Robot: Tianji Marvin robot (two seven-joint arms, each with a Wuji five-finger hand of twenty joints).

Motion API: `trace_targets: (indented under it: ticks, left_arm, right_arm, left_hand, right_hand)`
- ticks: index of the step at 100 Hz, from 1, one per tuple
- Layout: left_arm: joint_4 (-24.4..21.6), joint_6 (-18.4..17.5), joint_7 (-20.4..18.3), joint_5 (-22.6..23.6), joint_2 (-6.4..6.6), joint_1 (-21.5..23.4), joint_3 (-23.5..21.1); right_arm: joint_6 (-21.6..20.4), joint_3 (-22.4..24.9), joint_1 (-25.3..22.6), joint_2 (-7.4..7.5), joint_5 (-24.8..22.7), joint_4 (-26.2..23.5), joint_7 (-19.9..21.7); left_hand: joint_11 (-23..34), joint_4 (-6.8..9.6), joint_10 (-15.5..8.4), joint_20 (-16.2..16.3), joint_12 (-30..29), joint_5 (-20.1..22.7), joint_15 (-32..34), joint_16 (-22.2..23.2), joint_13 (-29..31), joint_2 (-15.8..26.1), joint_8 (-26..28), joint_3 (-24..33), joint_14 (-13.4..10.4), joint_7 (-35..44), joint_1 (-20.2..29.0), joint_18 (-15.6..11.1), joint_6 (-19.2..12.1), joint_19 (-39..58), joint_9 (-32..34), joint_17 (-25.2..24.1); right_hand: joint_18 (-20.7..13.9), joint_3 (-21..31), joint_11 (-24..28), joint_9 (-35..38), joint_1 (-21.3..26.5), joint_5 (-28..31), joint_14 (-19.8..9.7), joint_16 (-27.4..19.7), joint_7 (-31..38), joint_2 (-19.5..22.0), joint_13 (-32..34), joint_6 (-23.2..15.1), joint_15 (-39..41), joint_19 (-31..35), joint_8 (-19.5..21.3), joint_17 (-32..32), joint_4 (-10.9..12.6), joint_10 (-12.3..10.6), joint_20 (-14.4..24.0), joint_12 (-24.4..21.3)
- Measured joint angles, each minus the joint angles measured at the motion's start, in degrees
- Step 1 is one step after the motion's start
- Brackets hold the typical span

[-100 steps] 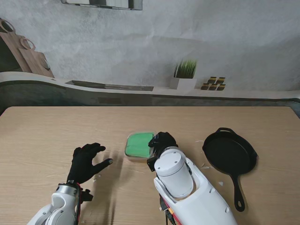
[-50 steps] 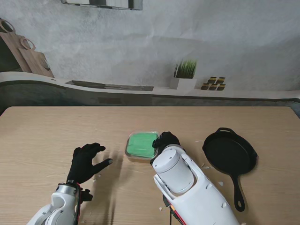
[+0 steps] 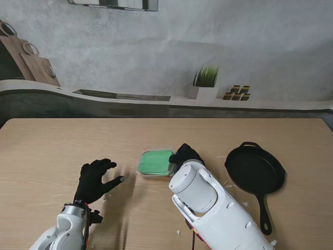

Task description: Load dumplings into a food container

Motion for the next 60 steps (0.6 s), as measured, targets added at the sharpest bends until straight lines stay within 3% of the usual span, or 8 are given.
trace_targets:
  ticks: [14, 16, 21, 32, 45, 52, 60]
  left_arm:
    - [0.0, 0.0, 0.0, 0.0, 0.0, 0.0, 0.0]
    - [0.0, 0.0, 0.0, 0.0, 0.0, 0.0, 0.0]
    - [0.0, 0.0, 0.0, 0.0, 0.0, 0.0, 0.0]
    - [0.1, 0.0, -0.1, 0.0, 0.0, 0.0, 0.0]
    - [0.1, 0.1, -0.2, 0.1, 0.02, -0.1, 0.0]
    - [0.2, 0.6, -0.4, 0.3, 0.04, -0.2, 0.0]
    - [0.4, 1.3, -1.1, 0.4, 0.08, -0.5, -0.1]
  right_arm:
    - [0.0, 0.1, 0.0, -0.02, -0.2, 0.0, 0.0]
    - [0.0, 0.1, 0.0, -0.05, -0.3, 0.0, 0.0]
    - [0.0, 0.1, 0.0, -0.13, -0.7, 0.0, -0.3]
    - [0.0, -0.2, 0.0, -0.33, -2.1, 0.2, -1.1]
    - [0.0, -1.4, 0.2, 0.57, -6.9, 0.5, -0.2]
    - [-0.2, -1.4, 0.1, 1.13, -7.0, 0.4, -0.1]
    - [-1.6, -1.1, -0.2, 2.21, -7.5, -0.2, 1.1]
  left_hand:
    - [0.0, 0.0, 0.0, 0.0, 0.0, 0.0, 0.0, 0.0, 0.0, 0.0, 0.0, 0.0, 0.0, 0.0, 0.0, 0.0, 0.0, 0.0, 0.0, 0.0]
    - [0.0, 0.0, 0.0, 0.0, 0.0, 0.0, 0.0, 0.0, 0.0, 0.0, 0.0, 0.0, 0.0, 0.0, 0.0, 0.0, 0.0, 0.0, 0.0, 0.0]
    - [0.0, 0.0, 0.0, 0.0, 0.0, 0.0, 0.0, 0.0, 0.0, 0.0, 0.0, 0.0, 0.0, 0.0, 0.0, 0.0, 0.0, 0.0, 0.0, 0.0]
    - [0.0, 0.0, 0.0, 0.1, 0.0, 0.0, 0.0, 0.0, 0.0, 0.0, 0.0, 0.0, 0.0, 0.0, 0.0, 0.0, 0.0, 0.0, 0.0, 0.0]
    - [0.0, 0.0, 0.0, 0.7, 0.0, 0.0, 0.0, 0.0, 0.0, 0.0, 0.0, 0.0, 0.0, 0.0, 0.1, 0.0, 0.0, 0.0, 0.0, 0.0]
    - [0.0, 0.0, 0.0, 0.7, 0.0, 0.0, 0.0, 0.0, 0.0, 0.0, 0.0, 0.0, 0.0, 0.0, 1.2, 0.0, 0.0, 0.0, 0.0, 0.0]
    - [0.0, 0.0, 0.0, 0.8, 0.0, 0.0, 0.0, 0.0, 0.0, 0.0, 0.0, 0.4, 0.1, 0.0, 2.1, 0.0, 0.0, 0.0, 0.4, 0.0]
  right_hand:
    - [-4.7, -1.6, -2.3, -11.3, 0.0, -5.3, -3.1, -1.4, -1.2, 0.9, -10.9, -0.2, -6.2, -0.6, -0.1, -4.0, 0.0, -2.5, 1.4, -1.8]
    - [-5.3, -1.8, -2.8, -12.6, 0.0, -5.9, -3.7, -2.1, -1.3, 1.4, -12.2, -0.2, -7.2, -1.1, -0.1, -4.4, 1.1, -2.9, 1.4, -2.2]
    - [-6.5, -2.2, -4.3, -15.4, 0.1, -7.2, -4.5, -3.2, -2.2, 2.0, -15.5, -0.3, -9.3, -3.2, -0.8, -4.9, 1.1, -3.6, 1.4, -3.5]
    - [-8.9, -3.0, -17.2, -16.0, 0.3, -8.0, -7.7, -7.2, -8.4, 3.0, -21.7, -0.9, -16.5, -13.3, -4.8, -5.1, 1.1, -4.9, 0.0, -9.5]
    - [-10.0, -3.4, -33.6, -16.0, 0.3, -8.0, -9.7, -14.0, -14.6, 3.3, -22.4, -0.9, -30.4, -25.3, -6.9, -5.7, 1.1, -5.7, -0.4, -15.1]
    - [-10.3, -3.4, -38.0, -15.9, 0.4, -8.0, -9.9, -16.2, -15.4, 3.3, -22.4, -0.9, -35.7, -29.4, -6.9, -6.3, 1.1, -5.7, 0.0, -16.3]
    - [-10.3, -3.8, -38.9, -15.9, 1.6, -8.0, -9.9, -16.7, -15.4, 3.3, -22.4, -0.9, -36.8, -31.1, -6.9, -6.4, 1.1, -5.7, 0.5, -16.6]
